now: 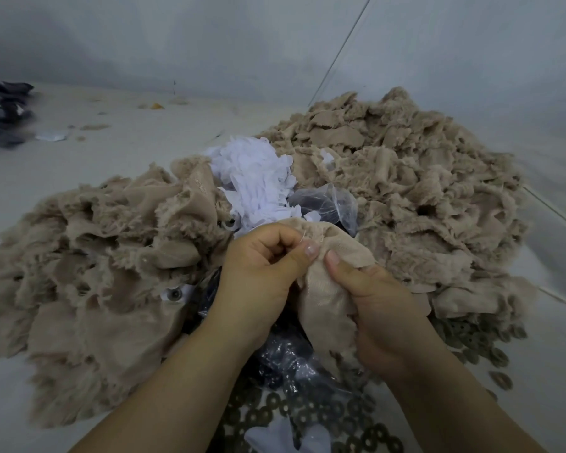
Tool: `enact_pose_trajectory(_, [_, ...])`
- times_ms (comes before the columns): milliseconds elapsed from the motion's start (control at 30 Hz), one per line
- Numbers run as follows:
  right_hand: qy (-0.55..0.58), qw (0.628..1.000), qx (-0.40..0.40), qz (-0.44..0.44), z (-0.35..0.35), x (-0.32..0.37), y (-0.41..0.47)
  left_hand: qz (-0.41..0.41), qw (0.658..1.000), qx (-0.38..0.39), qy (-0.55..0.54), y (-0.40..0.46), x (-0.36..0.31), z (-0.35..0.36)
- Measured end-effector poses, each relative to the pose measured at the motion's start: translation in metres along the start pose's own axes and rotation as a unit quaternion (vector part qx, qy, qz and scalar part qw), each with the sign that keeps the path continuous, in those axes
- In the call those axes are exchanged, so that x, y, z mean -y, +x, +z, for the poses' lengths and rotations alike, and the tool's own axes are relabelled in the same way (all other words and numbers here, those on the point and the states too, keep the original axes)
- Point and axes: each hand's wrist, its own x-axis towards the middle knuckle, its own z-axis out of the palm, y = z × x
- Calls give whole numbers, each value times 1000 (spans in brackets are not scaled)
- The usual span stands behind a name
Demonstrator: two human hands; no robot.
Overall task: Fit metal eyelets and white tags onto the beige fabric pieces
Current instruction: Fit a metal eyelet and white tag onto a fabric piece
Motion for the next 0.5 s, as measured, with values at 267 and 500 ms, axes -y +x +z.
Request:
enact_pose_trajectory(267, [-8,1000,6,28,-7,6,0,-24,998,7,-64,-1,1,4])
enact_pose_trajectory(500, [-61,987,-123,-85,-18,20,11,-34,996,-19,-77,6,-3,-7])
